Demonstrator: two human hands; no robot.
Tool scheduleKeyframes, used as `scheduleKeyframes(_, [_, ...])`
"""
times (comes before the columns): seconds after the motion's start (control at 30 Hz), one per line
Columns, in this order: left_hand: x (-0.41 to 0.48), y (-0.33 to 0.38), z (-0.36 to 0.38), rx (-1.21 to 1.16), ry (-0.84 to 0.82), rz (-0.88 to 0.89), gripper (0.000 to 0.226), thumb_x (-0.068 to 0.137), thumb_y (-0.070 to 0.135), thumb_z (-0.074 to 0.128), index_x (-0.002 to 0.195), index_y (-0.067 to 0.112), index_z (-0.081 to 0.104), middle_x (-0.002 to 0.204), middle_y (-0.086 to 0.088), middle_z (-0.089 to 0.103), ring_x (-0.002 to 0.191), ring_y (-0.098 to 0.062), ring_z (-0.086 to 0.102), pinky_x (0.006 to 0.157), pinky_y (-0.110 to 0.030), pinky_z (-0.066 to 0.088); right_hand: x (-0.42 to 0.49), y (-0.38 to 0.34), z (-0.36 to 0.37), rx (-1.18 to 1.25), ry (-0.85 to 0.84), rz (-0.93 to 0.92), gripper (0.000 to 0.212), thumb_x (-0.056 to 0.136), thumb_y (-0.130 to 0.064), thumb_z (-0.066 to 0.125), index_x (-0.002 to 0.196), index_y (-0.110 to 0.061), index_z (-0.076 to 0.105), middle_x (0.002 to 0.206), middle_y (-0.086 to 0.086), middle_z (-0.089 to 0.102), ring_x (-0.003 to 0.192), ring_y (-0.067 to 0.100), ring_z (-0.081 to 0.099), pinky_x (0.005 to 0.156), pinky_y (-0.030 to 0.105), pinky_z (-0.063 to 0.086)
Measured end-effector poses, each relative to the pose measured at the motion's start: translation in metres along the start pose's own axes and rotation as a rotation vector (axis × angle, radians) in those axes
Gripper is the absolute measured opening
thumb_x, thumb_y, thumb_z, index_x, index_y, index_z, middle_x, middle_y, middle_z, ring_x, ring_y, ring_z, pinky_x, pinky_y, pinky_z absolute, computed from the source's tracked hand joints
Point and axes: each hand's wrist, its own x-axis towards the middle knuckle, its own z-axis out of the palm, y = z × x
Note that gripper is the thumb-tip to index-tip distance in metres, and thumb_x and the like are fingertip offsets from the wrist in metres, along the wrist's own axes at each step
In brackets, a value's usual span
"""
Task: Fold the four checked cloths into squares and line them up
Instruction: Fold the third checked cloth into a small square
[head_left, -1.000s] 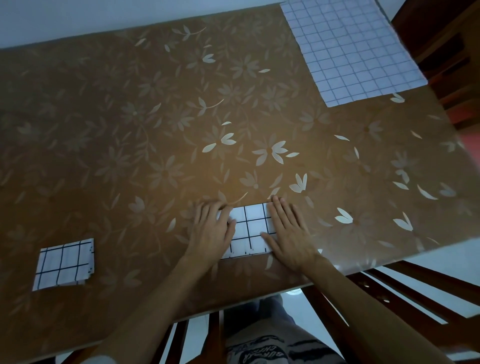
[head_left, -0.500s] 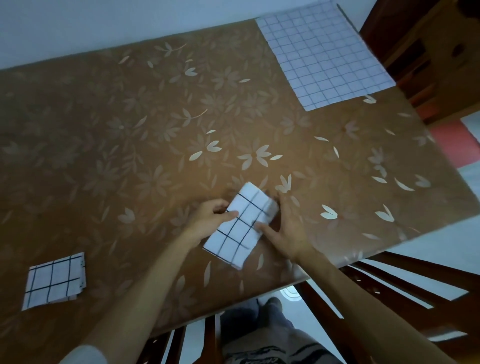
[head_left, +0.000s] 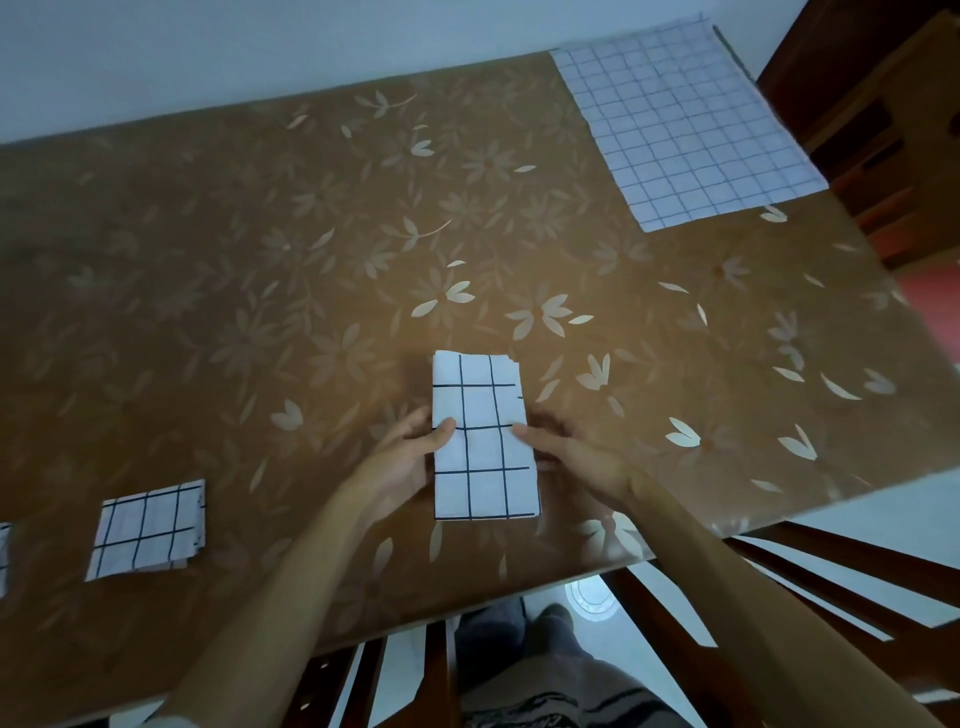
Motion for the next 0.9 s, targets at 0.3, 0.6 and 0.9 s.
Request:
scheduleKeyframes(0.3, [-0.015,-0.003,-0.014,0.278,0.113,0.049,0.026,0.096,0.021,0.064,0.121,0.018,0.063,0.119,0.002,0.072,0.106,-0.021,0.071,0.089,-0.042,0.058,0.003,-0.003,0.007,-0.004,0.02,0.011,0.029,0.091,-0.01,0.069,0.119,-0.004,0.068,0.116,0.011,0.073,0.107,0.027,0.07,0.086,0.034,0.059])
scheduleKeyframes(0.6, [-0.021,-0.008,-0.042,0.268,0.225,0.141,0.018,0.087,-0.002,0.069,0.101,0.008,0.072,0.108,-0.014,0.075,0.086,-0.024,0.074,0.068,-0.029,0.06,0.011,0.0,0.018,-0.105,0.067,-0.005,0.017,0.093,-0.002,0.063,0.105,-0.004,0.075,0.109,0.018,0.073,0.094,0.027,0.069,0.093,0.038,0.055])
scheduleKeyframes(0.9, [-0.02,-0.008,-0.04,0.177,0.27,0.142,0.015,0.089,0.006,0.067,0.09,0.011,0.081,0.107,-0.006,0.076,0.106,-0.02,0.07,0.093,-0.035,0.055,0.022,-0.009,0.03,-0.191,0.048,0.12,0.024,0.096,-0.013,0.047,0.083,-0.012,0.067,0.085,0.008,0.068,0.071,0.02,0.064,0.057,0.028,0.05])
